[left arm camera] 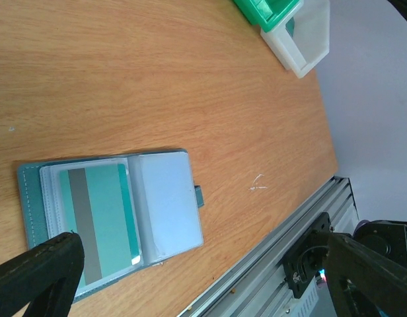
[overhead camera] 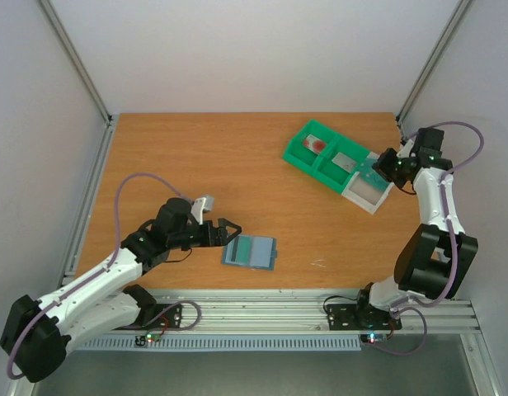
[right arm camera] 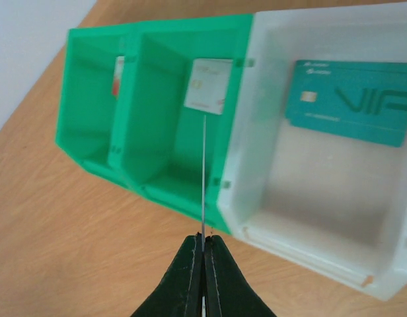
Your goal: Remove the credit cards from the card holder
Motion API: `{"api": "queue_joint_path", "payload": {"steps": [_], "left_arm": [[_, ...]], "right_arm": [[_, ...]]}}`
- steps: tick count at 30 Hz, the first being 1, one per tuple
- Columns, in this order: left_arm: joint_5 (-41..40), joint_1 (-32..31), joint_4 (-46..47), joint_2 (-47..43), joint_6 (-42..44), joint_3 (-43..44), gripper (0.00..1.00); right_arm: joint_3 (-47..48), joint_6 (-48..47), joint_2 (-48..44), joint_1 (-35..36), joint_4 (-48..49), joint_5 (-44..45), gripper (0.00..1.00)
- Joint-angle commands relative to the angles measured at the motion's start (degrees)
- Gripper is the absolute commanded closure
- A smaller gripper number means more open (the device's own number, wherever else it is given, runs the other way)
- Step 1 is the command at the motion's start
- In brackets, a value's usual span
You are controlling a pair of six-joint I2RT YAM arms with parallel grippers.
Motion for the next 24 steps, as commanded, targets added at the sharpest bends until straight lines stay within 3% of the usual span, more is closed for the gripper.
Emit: {"api": "queue_joint_path", "payload": {"steps": [1, 10, 24], "left_arm": [[0.63, 0.25, 2.19, 0.28, 1.57, 2.07, 0.01], [0.18, 0.27, 3.01, 1.33, 1.08, 1.78, 0.01], [-0.17, 0.3, 4.95, 7.61, 0.97, 3.49, 0.01]], "right_arm": [[3.68, -3.15, 3.39, -1.57, -3.43, 4.26, 0.99], [9.29, -5.93, 10.86, -1.61, -7.24, 11.43, 0.99], [18.47, -7.03, 22.32, -1.65, -8.0, 11.0, 0.99]]}}
